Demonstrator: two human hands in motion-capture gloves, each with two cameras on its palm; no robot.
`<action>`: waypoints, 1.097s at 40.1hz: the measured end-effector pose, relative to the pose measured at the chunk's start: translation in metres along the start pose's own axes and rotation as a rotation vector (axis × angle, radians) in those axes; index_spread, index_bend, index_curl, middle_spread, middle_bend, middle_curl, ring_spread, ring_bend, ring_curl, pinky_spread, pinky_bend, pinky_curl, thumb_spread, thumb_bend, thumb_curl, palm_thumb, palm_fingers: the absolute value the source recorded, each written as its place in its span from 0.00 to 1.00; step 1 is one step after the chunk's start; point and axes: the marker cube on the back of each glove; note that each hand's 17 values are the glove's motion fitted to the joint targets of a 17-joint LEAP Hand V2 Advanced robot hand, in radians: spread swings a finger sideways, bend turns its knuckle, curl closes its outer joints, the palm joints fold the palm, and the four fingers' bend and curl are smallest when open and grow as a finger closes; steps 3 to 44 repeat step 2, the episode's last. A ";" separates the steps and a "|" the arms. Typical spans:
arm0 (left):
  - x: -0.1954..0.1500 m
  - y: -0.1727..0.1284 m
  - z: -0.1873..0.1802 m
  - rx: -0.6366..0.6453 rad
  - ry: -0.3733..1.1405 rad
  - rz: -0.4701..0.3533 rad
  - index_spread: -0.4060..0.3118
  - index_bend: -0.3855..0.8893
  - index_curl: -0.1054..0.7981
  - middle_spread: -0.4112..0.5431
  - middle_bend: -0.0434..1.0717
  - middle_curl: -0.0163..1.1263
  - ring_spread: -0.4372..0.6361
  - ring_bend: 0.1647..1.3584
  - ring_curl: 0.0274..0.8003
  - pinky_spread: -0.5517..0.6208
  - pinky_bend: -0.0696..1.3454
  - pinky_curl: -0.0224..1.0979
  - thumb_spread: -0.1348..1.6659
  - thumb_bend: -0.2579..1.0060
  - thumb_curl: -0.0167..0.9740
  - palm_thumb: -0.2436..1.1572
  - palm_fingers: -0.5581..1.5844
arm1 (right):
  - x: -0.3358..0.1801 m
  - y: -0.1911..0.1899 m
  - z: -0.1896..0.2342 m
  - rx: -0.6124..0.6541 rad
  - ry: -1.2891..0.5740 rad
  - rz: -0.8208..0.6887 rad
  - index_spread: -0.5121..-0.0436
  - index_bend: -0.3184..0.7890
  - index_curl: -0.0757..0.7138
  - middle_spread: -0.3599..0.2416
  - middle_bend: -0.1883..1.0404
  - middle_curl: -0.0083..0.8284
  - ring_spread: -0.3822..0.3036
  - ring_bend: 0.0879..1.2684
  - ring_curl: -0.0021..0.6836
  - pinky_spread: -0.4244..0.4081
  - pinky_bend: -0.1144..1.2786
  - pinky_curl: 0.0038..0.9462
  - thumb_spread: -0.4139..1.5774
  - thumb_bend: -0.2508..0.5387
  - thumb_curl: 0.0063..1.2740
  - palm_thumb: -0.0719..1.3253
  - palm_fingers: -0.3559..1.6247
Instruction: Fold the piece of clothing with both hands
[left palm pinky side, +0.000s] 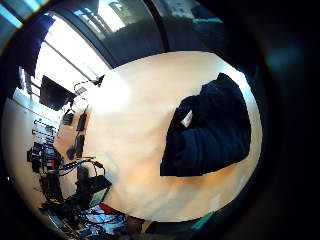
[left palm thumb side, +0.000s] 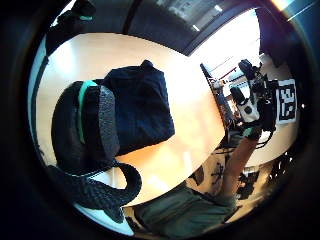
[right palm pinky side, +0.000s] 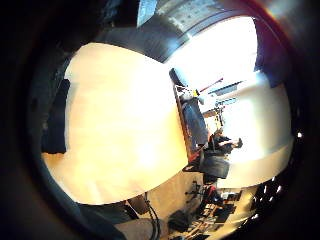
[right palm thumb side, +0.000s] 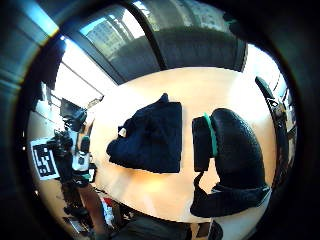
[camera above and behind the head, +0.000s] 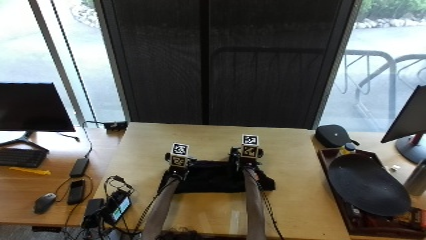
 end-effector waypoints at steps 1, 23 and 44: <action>0.006 0.006 0.003 -0.047 0.035 0.005 0.38 0.42 0.56 0.38 0.22 0.39 0.55 0.16 0.39 0.75 0.18 0.30 0.88 0.22 0.30 0.39 0.54 | 0.005 0.000 -0.004 0.008 -0.005 0.011 0.38 0.46 0.48 0.47 0.26 0.39 0.68 0.08 0.46 0.80 0.49 0.34 0.86 0.29 0.34 0.52 0.32; 0.009 0.008 0.004 -0.067 0.049 0.008 0.38 0.43 0.56 0.38 0.22 0.39 0.55 0.16 0.39 0.75 0.18 0.29 0.88 0.22 0.30 0.39 0.54 | 0.007 0.001 -0.006 0.013 -0.007 0.017 0.37 0.46 0.49 0.47 0.26 0.38 0.69 0.08 0.46 0.80 0.49 0.34 0.86 0.29 0.34 0.52 0.32; 0.009 0.008 0.004 -0.067 0.049 0.008 0.38 0.43 0.56 0.38 0.22 0.39 0.55 0.16 0.39 0.75 0.18 0.29 0.88 0.22 0.30 0.39 0.54 | 0.007 0.001 -0.006 0.013 -0.007 0.017 0.37 0.46 0.49 0.47 0.26 0.38 0.69 0.08 0.46 0.80 0.49 0.34 0.86 0.29 0.34 0.52 0.32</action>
